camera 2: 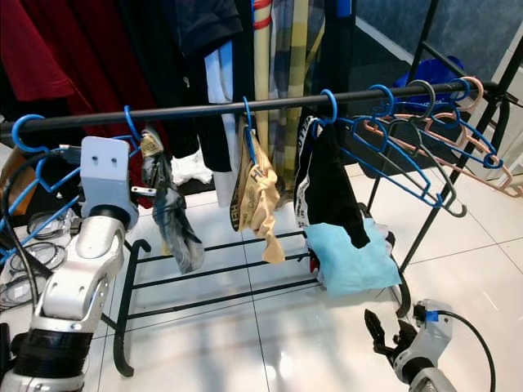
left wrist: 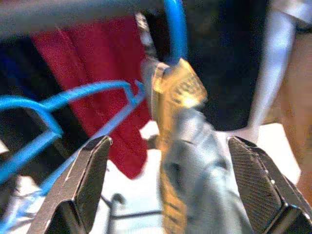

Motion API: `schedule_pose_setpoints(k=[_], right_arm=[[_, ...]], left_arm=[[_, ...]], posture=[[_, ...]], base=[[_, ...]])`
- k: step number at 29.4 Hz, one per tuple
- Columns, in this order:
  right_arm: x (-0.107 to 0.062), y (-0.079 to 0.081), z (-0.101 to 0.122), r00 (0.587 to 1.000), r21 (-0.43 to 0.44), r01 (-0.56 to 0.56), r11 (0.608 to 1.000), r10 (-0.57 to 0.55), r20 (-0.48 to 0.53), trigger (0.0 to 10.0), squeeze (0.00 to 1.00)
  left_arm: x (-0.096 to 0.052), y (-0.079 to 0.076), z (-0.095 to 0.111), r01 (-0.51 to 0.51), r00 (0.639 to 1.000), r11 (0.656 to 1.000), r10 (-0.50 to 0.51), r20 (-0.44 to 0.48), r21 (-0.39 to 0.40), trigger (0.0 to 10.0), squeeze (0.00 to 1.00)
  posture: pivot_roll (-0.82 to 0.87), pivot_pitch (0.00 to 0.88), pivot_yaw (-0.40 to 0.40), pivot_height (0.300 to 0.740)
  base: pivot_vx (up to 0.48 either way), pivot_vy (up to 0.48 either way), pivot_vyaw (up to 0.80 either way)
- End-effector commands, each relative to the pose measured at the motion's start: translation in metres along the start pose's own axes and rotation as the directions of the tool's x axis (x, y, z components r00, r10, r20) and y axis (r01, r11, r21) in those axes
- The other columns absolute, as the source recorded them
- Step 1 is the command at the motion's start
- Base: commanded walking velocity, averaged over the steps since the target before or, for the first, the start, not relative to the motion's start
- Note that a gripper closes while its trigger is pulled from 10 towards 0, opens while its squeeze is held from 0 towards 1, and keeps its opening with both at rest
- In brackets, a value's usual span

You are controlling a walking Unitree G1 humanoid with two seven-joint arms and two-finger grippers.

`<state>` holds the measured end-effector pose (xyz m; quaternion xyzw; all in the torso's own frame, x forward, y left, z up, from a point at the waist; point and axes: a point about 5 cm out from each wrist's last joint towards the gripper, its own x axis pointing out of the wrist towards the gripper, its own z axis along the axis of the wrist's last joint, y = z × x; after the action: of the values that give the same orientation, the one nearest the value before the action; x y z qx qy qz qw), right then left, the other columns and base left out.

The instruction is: Hang hanger

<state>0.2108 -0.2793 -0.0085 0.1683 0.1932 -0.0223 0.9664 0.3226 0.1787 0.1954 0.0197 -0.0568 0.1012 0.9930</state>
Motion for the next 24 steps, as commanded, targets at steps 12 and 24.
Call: schedule_pose_setpoints(k=[12, 24], right_arm=[[-0.004, -0.001, -0.006, 1.000, 0.015, 0.016, 1.000, -0.015, -0.006, 10.0, 0.00], [-0.004, 0.000, -0.007, 1.000, 0.016, 0.015, 1.000, -0.015, -0.003, 10.0, 0.00]], left_arm=[[0.006, 0.007, -0.016, -0.043, 0.996, 0.997, 0.038, -0.080, -0.068, 10.0, 0.00], [0.004, 0.015, -0.033, -0.076, 0.987, 0.996, 0.068, -0.149, -0.053, 10.0, 0.00]], posture=[[-0.09, 0.113, 0.050, 0.740], [-0.10, 0.118, 0.054, 0.740]], base=[[0.000, 0.000, 0.00], [0.000, 0.000, 0.00]])
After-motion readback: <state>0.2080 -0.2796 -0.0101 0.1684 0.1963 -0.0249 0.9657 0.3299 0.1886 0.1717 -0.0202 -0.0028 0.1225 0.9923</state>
